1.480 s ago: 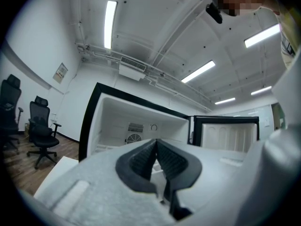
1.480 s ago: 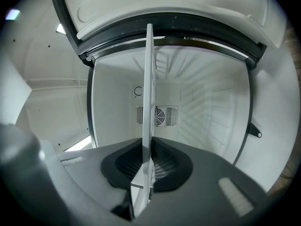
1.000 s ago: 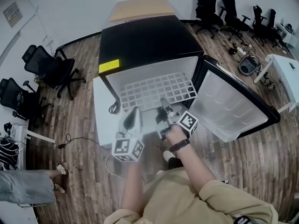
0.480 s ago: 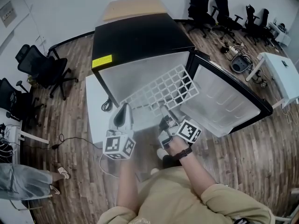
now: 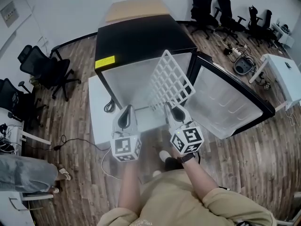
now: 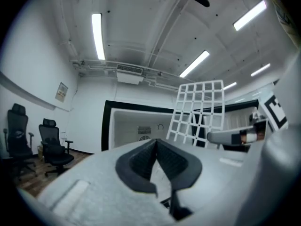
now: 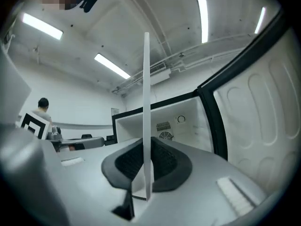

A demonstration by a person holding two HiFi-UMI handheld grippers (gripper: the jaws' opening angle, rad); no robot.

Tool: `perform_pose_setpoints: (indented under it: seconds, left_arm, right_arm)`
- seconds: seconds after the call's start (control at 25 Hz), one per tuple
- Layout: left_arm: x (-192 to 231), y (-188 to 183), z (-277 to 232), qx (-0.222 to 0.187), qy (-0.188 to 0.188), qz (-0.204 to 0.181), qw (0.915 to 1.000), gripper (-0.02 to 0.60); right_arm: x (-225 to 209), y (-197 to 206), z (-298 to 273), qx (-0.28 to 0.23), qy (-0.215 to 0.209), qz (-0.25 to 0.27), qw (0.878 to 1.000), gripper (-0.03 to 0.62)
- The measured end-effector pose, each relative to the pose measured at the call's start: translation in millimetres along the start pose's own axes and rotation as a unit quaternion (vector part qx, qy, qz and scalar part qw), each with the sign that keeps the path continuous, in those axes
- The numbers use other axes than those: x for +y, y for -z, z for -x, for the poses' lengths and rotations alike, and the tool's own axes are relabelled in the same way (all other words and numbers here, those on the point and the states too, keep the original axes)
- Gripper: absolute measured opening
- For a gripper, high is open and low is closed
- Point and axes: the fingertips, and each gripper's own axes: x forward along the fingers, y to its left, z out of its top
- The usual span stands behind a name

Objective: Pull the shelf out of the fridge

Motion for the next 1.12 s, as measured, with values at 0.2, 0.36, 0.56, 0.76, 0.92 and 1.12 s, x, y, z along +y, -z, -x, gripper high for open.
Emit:
perform_pose_setpoints:
  seconds: [0.2, 0.36, 0.56, 0.76, 0.92, 1.12]
  left_arm:
    - [2, 6, -2, 0.005, -0.017, -0.018, 0.9997, -0.002]
    - [3, 3, -4, 0.001, -0.021, -0.016, 0.9997, -0.001]
    - [-2, -2, -8, -0.009, -0.011, -0.019, 0.9997, -0.002]
    - [-7, 3, -9, 0.002, -0.001, -0.015, 0.9999, 0.0]
    - [-10, 6, -9, 0.004, 0.005, -0.016, 0.9999, 0.0]
    - [-9, 15, -10, 0.015, 0.01, -0.004, 0.9998, -0.001]
  right_arm:
    - [4, -5, 0, 0.022, 0.015, 0.092, 0.995, 0.026]
    - [3, -13, -2, 0.015, 0.017, 0.123, 0.992, 0.026]
    - [-1, -22, -3, 0.008, 0.025, 0.134, 0.991, 0.026]
    - [-3, -28, -5, -0.001, 0.023, 0.127, 0.992, 0.027]
    - [-4, -27, -7, -0.003, 0.022, 0.117, 0.993, 0.027]
    - [-2, -25, -10, -0.004, 0.018, 0.106, 0.994, 0.027]
